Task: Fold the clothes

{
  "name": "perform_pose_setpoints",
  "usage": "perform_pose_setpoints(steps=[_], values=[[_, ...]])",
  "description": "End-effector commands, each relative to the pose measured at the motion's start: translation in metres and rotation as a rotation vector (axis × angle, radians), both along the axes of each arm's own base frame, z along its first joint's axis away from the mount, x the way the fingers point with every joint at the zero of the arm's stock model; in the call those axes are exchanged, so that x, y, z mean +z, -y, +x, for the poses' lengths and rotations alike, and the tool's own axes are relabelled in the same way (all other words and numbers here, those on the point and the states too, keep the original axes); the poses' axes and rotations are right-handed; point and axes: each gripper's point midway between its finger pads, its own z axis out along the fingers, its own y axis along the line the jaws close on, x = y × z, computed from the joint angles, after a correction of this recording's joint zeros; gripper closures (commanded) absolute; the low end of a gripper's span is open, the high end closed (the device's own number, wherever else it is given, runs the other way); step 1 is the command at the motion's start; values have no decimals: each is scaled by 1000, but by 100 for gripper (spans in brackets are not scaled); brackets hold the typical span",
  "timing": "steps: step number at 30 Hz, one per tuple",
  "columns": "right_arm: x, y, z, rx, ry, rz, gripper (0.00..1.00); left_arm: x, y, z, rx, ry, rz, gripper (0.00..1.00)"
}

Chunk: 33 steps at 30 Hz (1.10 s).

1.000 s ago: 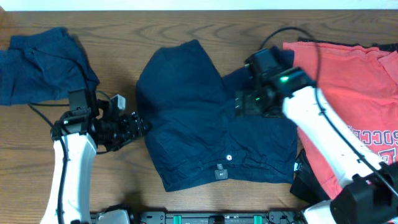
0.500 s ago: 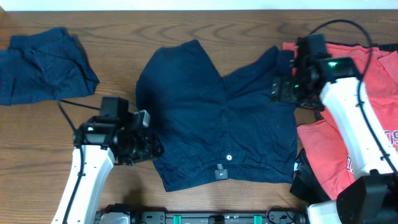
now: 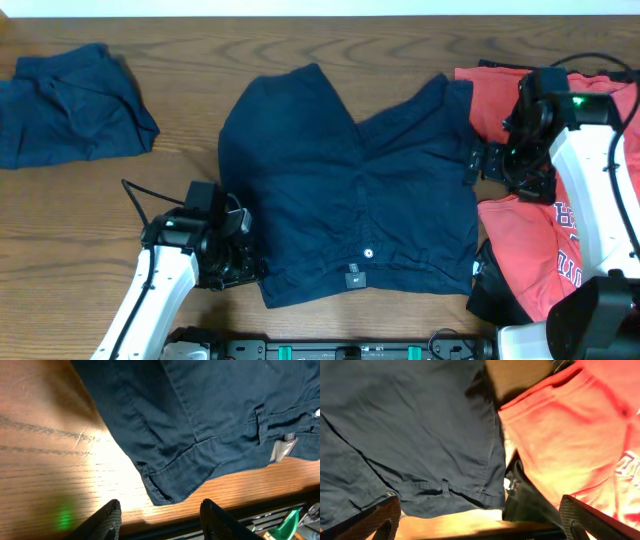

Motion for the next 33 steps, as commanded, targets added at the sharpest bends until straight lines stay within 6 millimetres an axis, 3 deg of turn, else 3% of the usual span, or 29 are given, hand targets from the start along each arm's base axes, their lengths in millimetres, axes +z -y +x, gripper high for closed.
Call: perform_pose_setpoints(steps=[1,7,14,23,33], values=[[-23,-18,-17,16,-52,92,1,-1,-1,-1,14,2,12,47],[-69,-27,-53,22,-156,126,1,-6,-1,-2,29,-5,13,46],[-95,-42,-81,46,-217,174,1,-26,-3,-14,48,-35,17,41],[-109,-64,-89,96,-208,229,1,-35,-1,-21,61,-57,5,41],[-113,-71,-81,111,-167,225,12,-36,4,-18,68,-42,-29,40]])
